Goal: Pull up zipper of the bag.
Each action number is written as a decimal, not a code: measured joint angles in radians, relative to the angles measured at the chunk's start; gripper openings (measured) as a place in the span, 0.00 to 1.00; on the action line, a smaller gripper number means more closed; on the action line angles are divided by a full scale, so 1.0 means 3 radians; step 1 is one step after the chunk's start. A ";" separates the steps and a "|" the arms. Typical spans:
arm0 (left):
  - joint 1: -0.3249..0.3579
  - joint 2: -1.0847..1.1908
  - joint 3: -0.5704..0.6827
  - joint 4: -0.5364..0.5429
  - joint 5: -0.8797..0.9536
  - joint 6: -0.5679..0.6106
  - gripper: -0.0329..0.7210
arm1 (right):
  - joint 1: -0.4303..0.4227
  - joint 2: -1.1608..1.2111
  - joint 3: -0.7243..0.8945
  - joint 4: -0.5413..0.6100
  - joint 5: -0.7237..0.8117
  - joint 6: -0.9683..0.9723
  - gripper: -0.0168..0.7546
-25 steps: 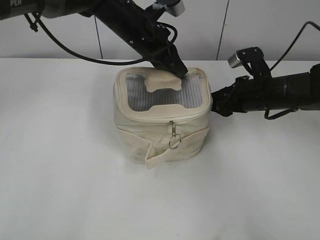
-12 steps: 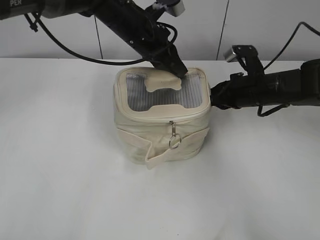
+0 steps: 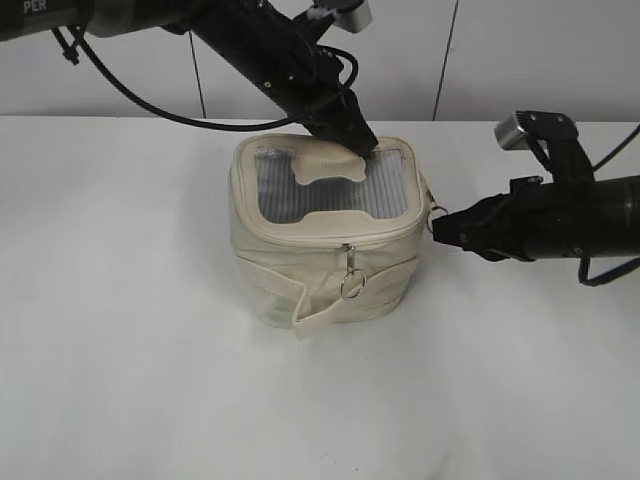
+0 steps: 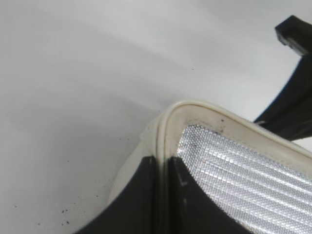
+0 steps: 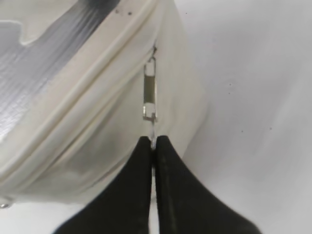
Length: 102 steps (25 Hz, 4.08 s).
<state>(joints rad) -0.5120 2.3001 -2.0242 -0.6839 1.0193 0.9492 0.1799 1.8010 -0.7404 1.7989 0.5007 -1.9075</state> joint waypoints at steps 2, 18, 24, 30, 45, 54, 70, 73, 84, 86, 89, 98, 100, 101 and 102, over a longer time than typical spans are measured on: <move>-0.0003 0.0000 0.0000 0.0018 -0.0001 -0.0021 0.10 | 0.0000 -0.0172 0.0192 0.0010 -0.0010 0.0024 0.04; -0.0021 0.0000 0.0000 0.0064 -0.0076 -0.0443 0.10 | 0.0928 -0.0638 0.0629 0.0123 0.0090 0.0386 0.04; -0.0021 -0.0003 0.0000 0.0078 -0.0019 -0.0486 0.10 | 0.1640 -0.0382 0.0148 0.0224 -0.0420 0.0463 0.05; -0.0024 -0.0010 0.0000 0.0078 0.0012 -0.0489 0.13 | 0.1743 -0.0231 0.0034 0.0168 -0.0640 0.0728 0.09; 0.0322 -0.0796 0.0216 0.0334 0.0087 -0.1185 0.40 | 0.0295 -0.1263 0.0310 -0.2684 0.0491 0.3517 0.69; 0.0333 -0.2423 0.2183 0.1311 -0.0468 -0.2032 0.37 | -0.0176 -0.2089 0.0302 -0.4407 0.1262 0.4948 0.69; 0.0336 -0.6766 0.4524 0.2245 0.0252 -0.3258 0.37 | -0.0181 -0.4509 0.0756 -0.5391 0.1806 0.5818 0.69; 0.0339 -0.7128 0.4758 0.2255 0.0364 -0.3268 0.37 | -0.0181 -0.5019 0.0757 -0.5476 0.1826 0.5894 0.68; 0.0339 -0.7684 0.4951 0.2280 0.0138 -0.3164 0.37 | -0.0181 -0.5948 0.0788 -0.5737 0.1830 0.6002 0.64; 0.0339 -0.7684 0.4951 0.2280 0.0132 -0.3164 0.37 | -0.0181 -0.5948 0.0788 -0.5737 0.1830 0.6002 0.64; 0.0339 -0.7686 0.4951 0.2280 0.0132 -0.3164 0.37 | -0.0181 -0.5948 0.0788 -0.5741 0.1827 0.6002 0.63; 0.0430 -0.7686 0.4951 0.2280 0.0131 -0.3164 0.37 | -0.0181 -0.5952 0.0788 -0.5744 0.1827 0.6002 0.63; 0.0656 -0.7686 0.4951 0.2280 0.0128 -0.3164 0.37 | -0.0181 -0.5962 0.0788 -0.5744 0.1827 0.6002 0.63; 0.0805 -0.7686 0.4951 0.2280 0.0128 -0.3164 0.37 | -0.0181 -0.5969 0.0788 -0.5744 0.1827 0.6002 0.63; 0.0939 -0.7686 0.4951 0.2280 0.0128 -0.3164 0.37 | -0.0181 -0.5993 0.0788 -0.5744 0.1827 0.6002 0.63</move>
<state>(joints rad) -0.2302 -0.0057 -0.5389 0.0000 1.0578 0.0000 0.1254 0.0030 -0.5041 0.0758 1.0489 -0.1068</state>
